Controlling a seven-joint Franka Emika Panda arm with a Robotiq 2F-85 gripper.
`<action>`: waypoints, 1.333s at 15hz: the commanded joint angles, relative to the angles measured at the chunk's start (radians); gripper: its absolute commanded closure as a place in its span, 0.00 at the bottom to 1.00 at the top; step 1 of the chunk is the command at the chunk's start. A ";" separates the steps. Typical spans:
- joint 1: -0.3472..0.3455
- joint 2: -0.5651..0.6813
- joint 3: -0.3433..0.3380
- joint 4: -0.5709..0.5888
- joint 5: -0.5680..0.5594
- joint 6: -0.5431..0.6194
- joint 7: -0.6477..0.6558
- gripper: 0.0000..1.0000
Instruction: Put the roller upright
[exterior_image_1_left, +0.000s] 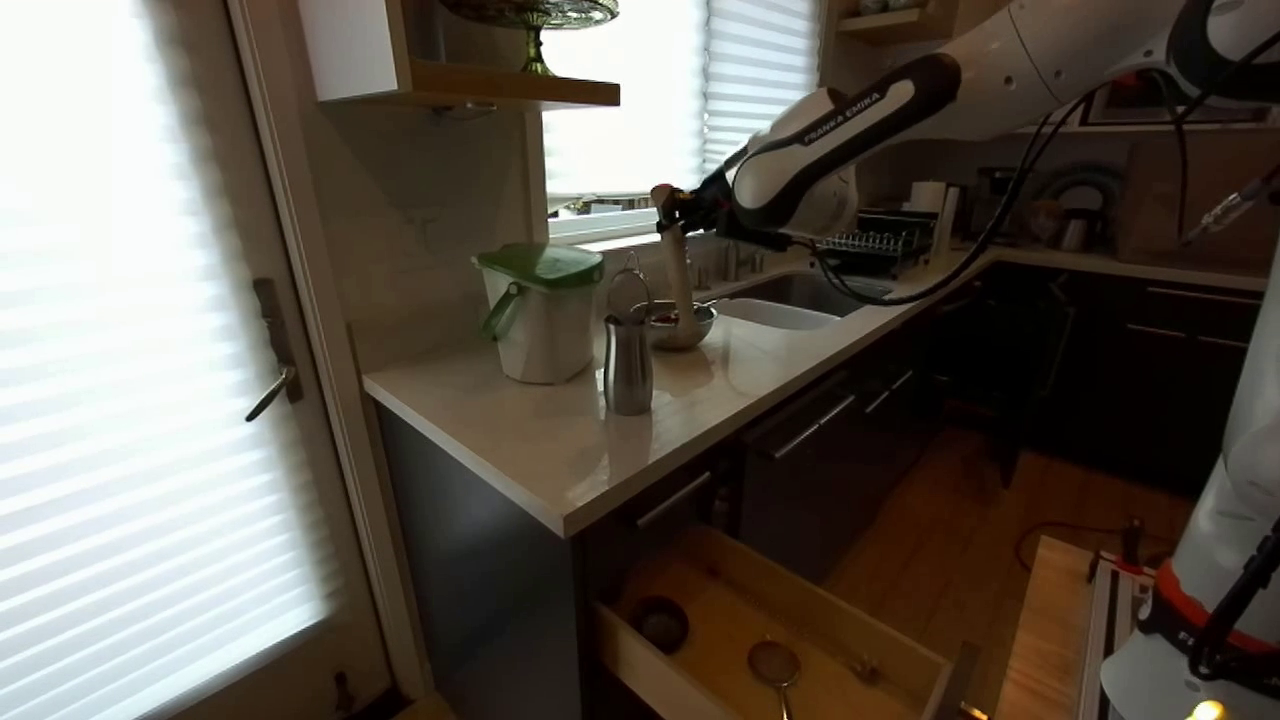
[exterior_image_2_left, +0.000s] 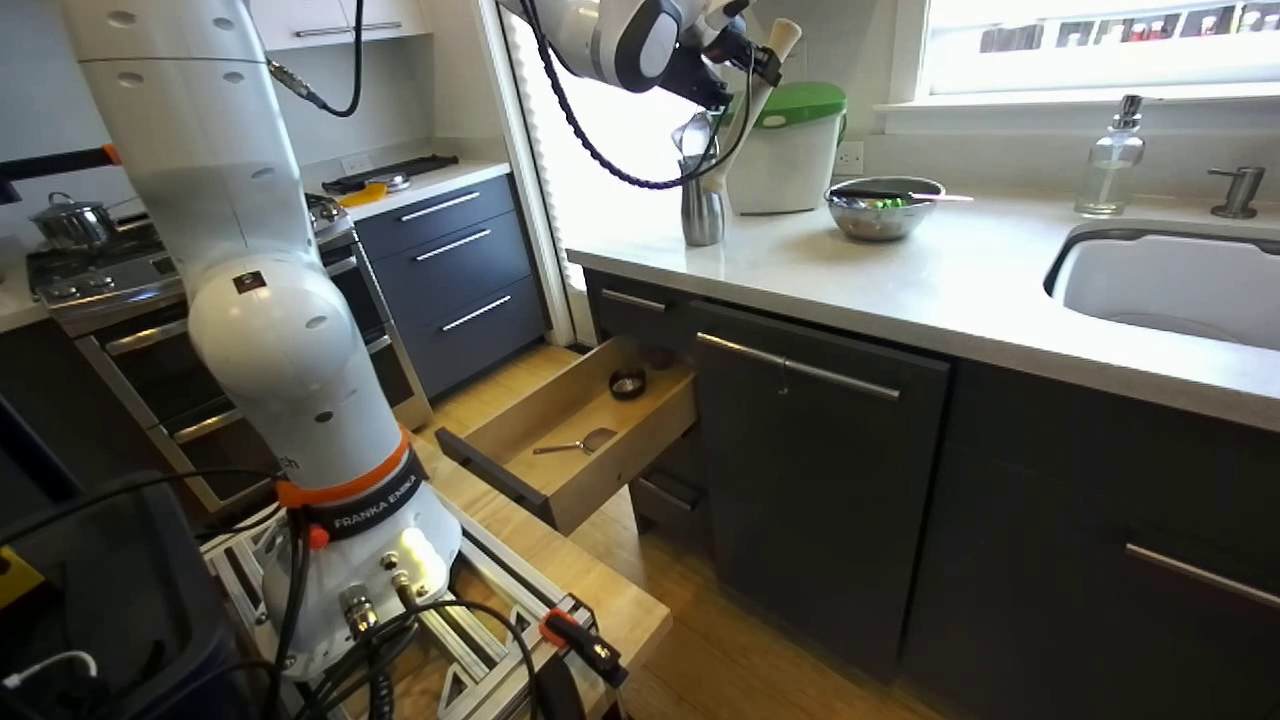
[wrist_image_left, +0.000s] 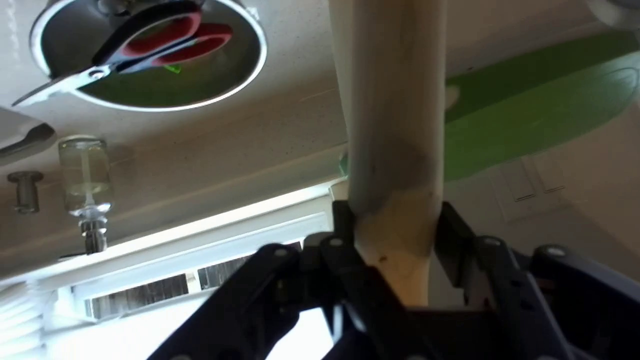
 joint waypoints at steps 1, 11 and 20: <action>0.062 0.010 -0.122 -0.016 -0.121 0.149 0.009 0.82; 0.210 0.225 -0.159 0.007 0.191 0.739 -0.295 0.82; 0.258 0.269 -0.184 -0.007 0.206 0.806 -0.292 0.82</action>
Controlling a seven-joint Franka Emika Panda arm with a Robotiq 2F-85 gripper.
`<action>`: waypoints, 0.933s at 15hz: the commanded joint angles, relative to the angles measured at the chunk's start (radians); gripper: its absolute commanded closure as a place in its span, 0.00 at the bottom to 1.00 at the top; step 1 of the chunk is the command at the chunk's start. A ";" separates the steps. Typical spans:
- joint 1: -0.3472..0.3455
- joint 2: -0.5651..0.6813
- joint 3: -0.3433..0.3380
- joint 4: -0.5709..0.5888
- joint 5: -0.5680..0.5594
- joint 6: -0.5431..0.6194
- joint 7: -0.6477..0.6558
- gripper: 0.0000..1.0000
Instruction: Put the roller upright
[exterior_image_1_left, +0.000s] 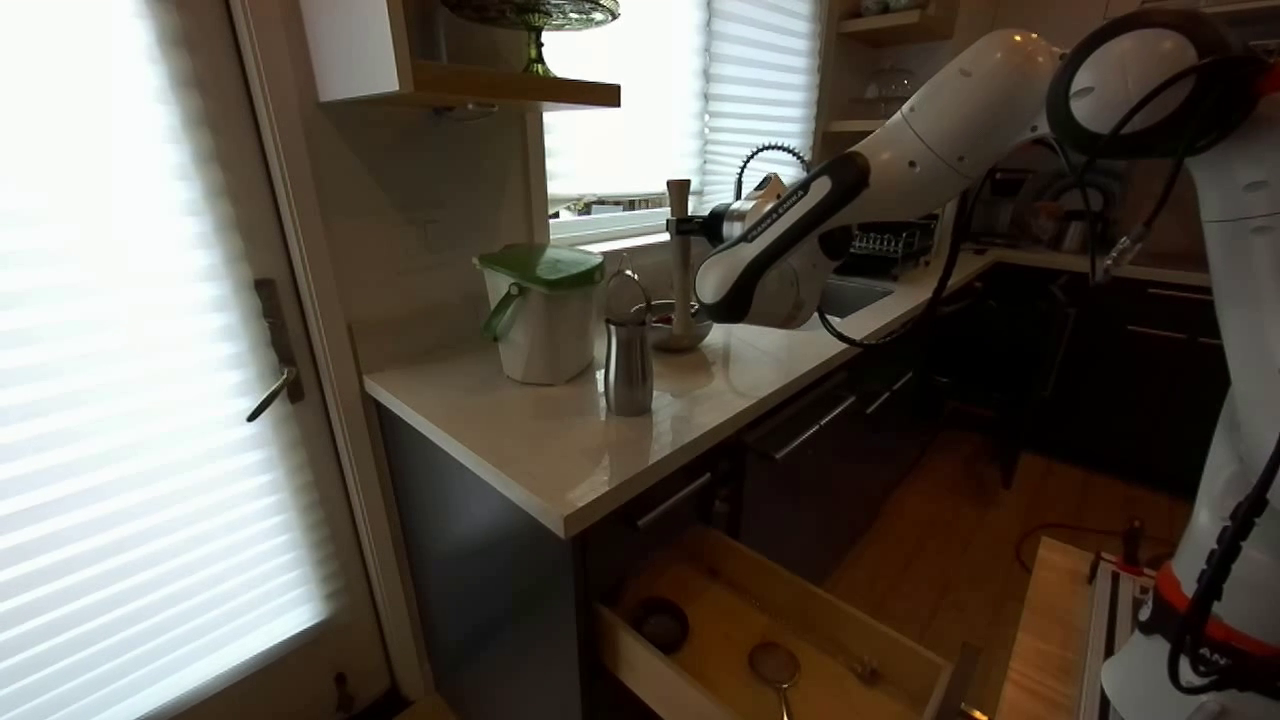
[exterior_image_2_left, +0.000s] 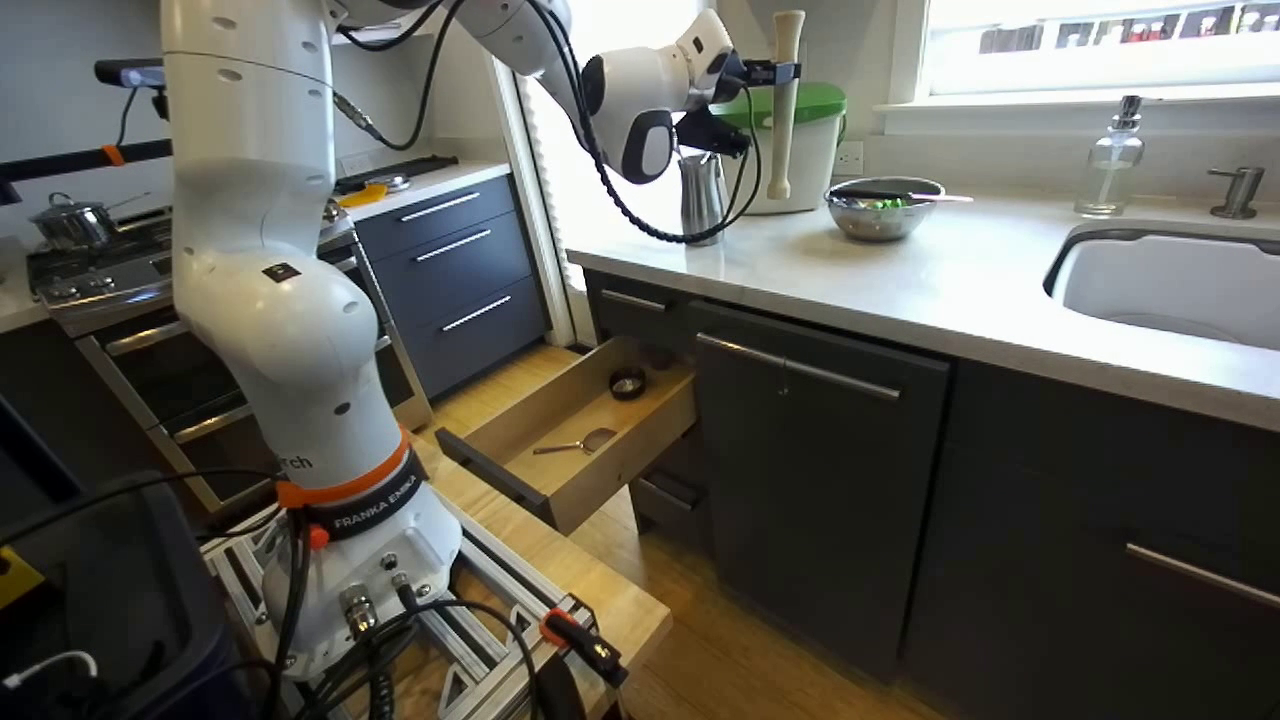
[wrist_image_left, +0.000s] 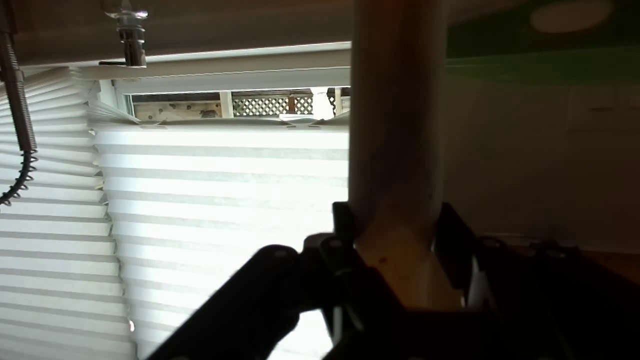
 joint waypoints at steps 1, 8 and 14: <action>0.035 0.031 -0.020 -0.011 0.006 0.080 -0.002 0.82; 0.049 0.103 -0.013 -0.019 0.021 0.237 0.002 0.82; 0.037 0.141 -0.003 -0.028 0.030 0.265 0.054 0.82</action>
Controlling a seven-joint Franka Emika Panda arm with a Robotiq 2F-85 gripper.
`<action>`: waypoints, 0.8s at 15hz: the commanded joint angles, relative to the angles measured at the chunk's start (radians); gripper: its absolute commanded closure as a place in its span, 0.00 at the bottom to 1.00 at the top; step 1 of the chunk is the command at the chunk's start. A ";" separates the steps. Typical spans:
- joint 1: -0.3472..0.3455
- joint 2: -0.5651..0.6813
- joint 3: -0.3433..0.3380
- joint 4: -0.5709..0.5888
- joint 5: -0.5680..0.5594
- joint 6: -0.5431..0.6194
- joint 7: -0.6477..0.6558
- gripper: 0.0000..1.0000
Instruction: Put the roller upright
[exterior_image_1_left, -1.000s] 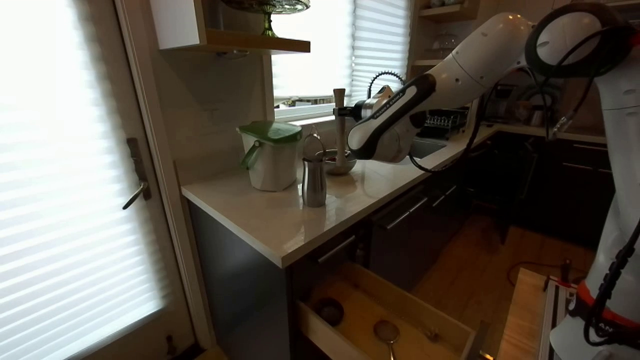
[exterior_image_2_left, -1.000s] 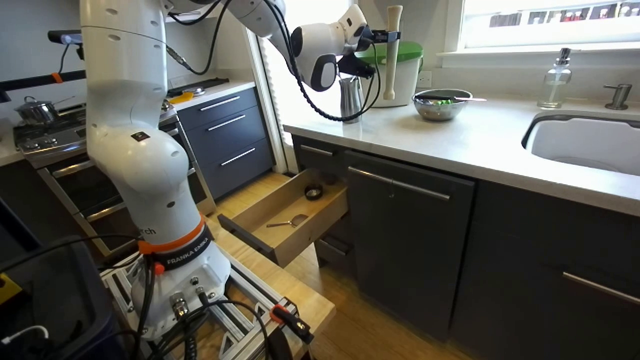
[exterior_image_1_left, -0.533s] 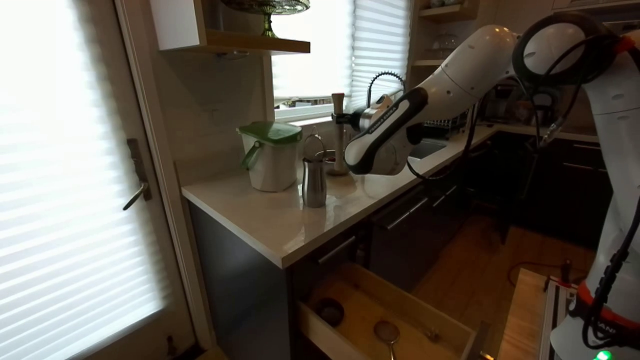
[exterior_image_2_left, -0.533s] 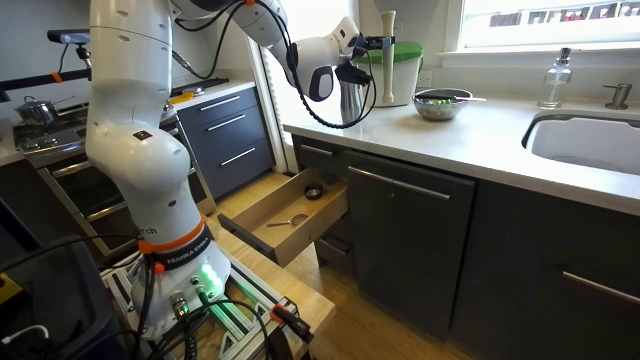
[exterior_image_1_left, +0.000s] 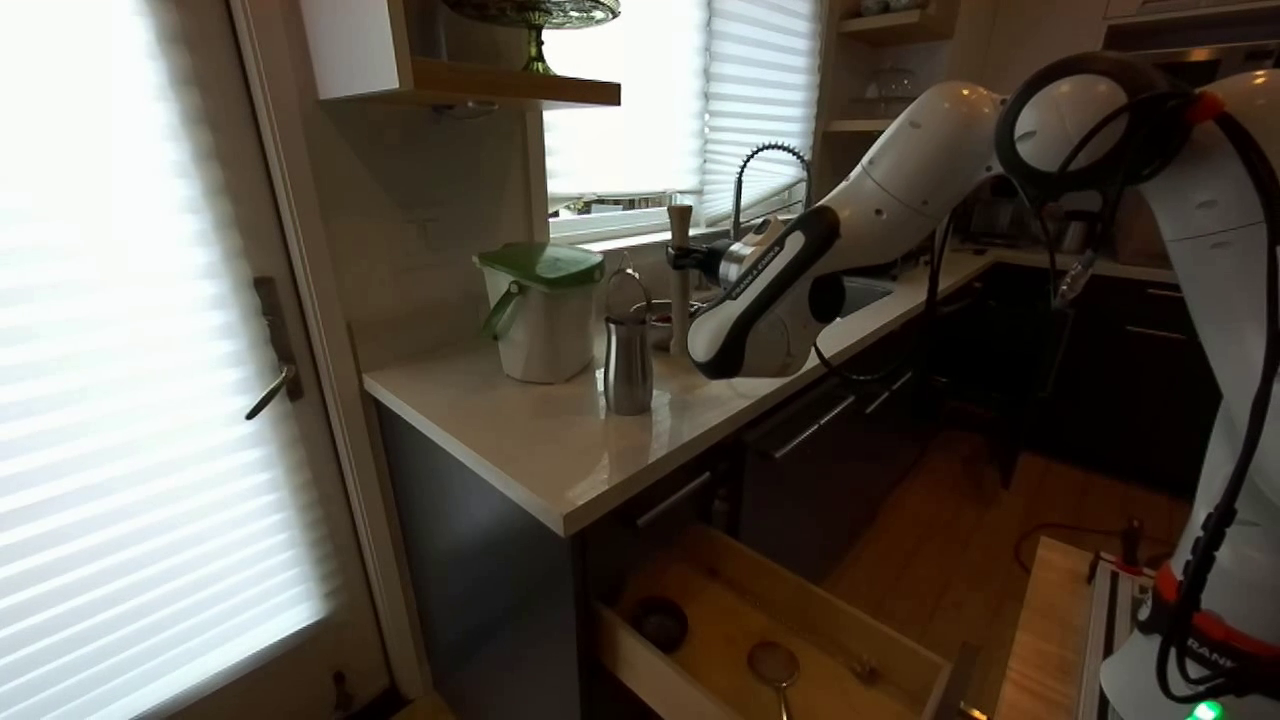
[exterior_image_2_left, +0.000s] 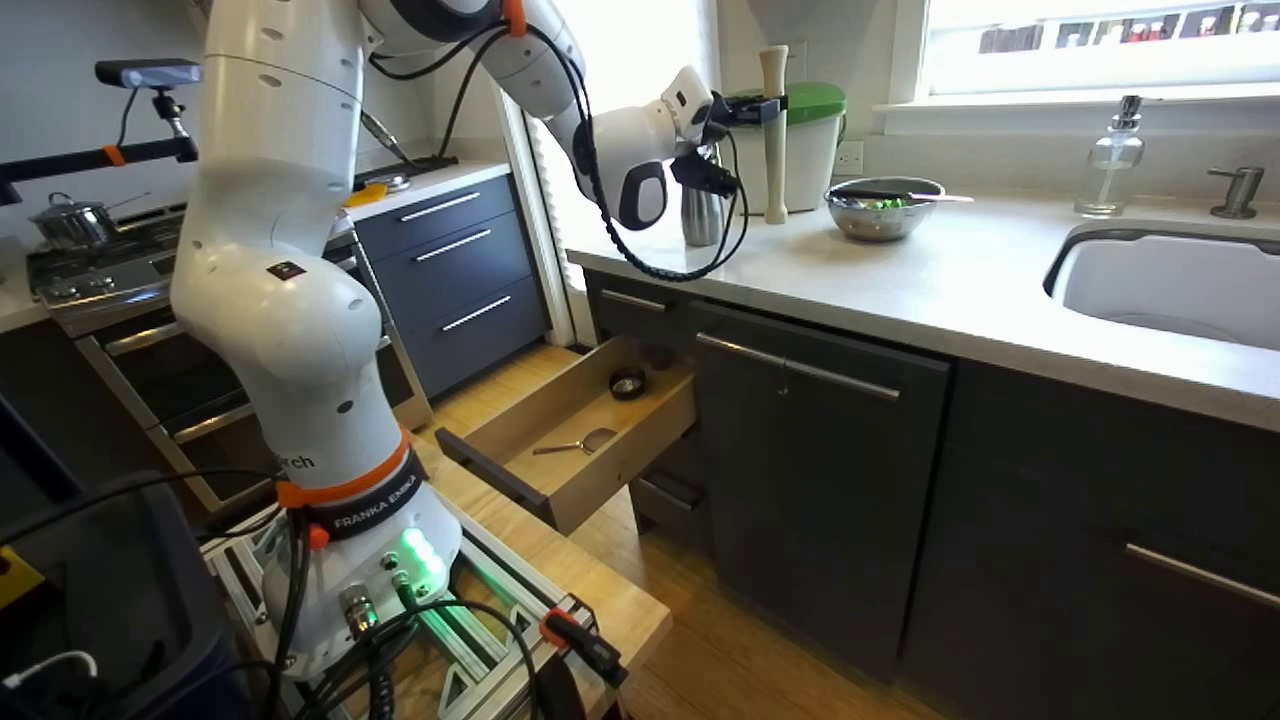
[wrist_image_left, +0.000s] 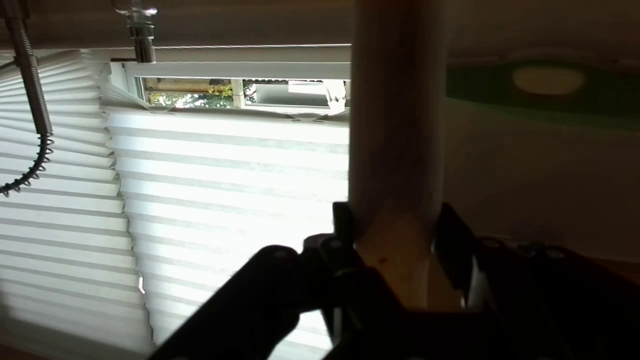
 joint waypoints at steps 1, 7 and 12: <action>0.001 0.013 0.000 -0.017 0.018 0.032 0.038 0.82; 0.000 0.031 0.001 -0.026 0.013 0.041 0.068 0.82; 0.006 0.052 -0.003 -0.004 0.007 0.070 0.093 0.82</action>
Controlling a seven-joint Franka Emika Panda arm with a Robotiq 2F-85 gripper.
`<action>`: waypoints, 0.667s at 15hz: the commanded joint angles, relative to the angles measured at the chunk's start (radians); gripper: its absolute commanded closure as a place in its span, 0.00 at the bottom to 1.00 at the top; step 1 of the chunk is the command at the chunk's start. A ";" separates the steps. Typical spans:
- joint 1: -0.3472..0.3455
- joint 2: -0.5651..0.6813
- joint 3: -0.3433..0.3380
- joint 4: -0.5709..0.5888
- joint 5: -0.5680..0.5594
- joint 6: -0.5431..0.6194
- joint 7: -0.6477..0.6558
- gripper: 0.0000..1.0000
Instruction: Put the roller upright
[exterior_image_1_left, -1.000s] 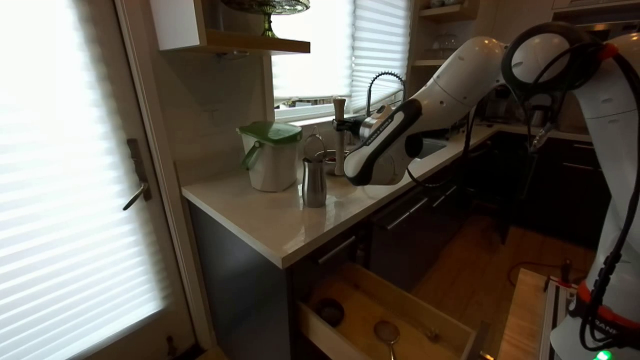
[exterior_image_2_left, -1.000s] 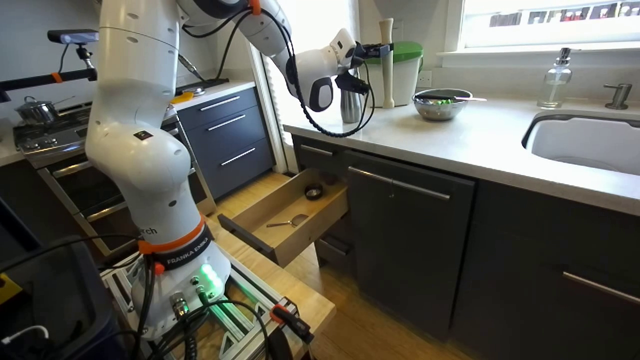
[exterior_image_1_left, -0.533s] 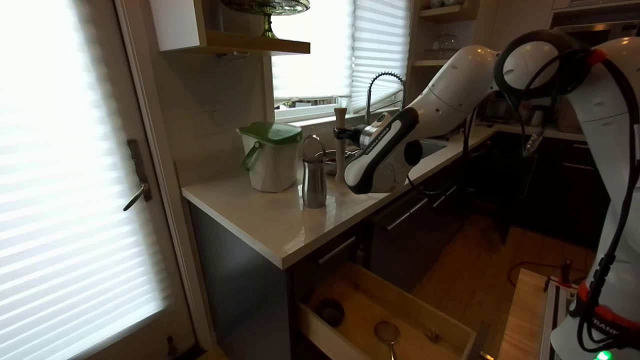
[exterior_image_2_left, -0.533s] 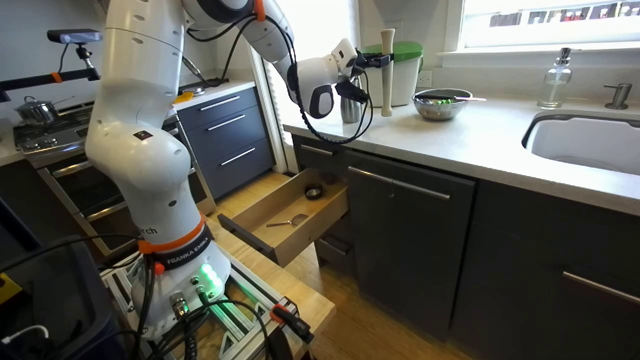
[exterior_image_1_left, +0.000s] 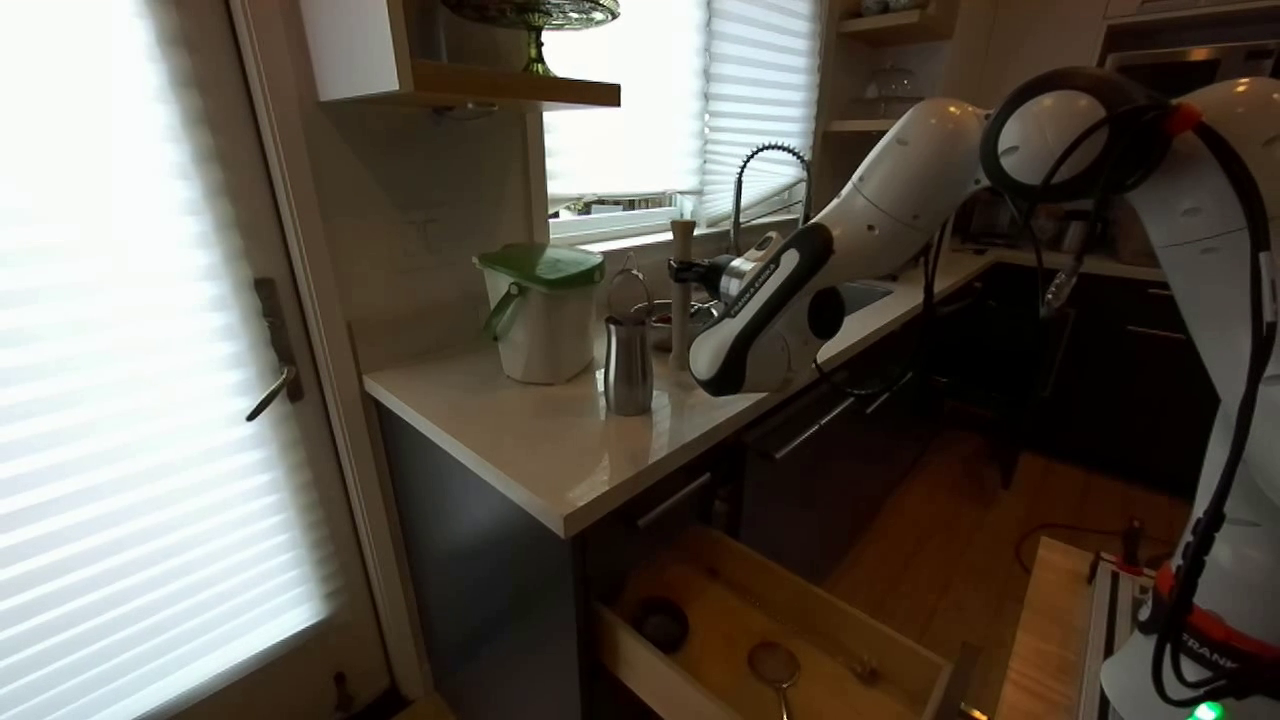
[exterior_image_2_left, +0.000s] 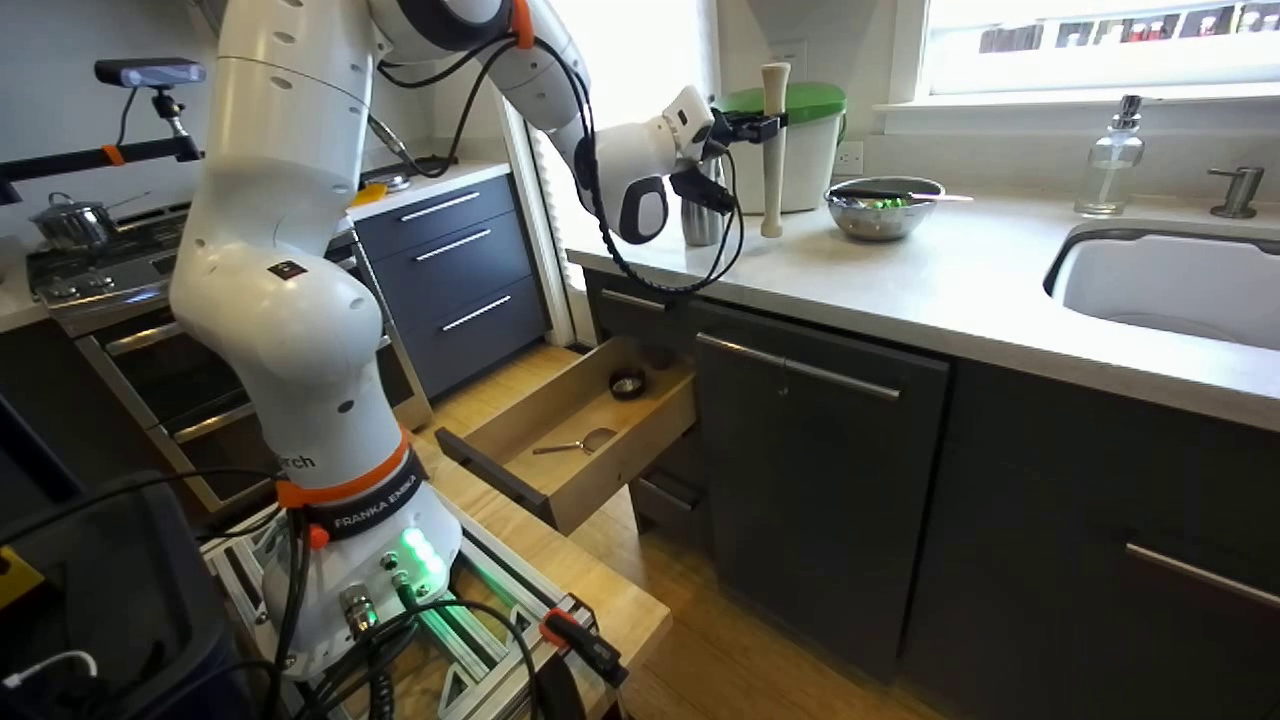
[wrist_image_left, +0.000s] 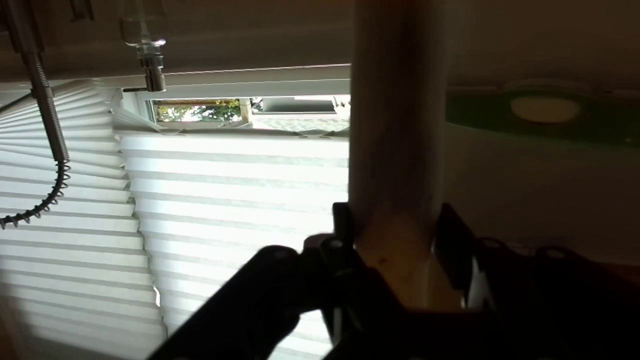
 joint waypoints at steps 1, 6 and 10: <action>-0.004 0.015 0.010 0.004 0.003 0.042 0.028 0.82; -0.003 0.029 0.009 0.009 0.005 0.034 0.021 0.82; -0.003 0.041 0.008 0.009 0.005 0.034 0.020 0.82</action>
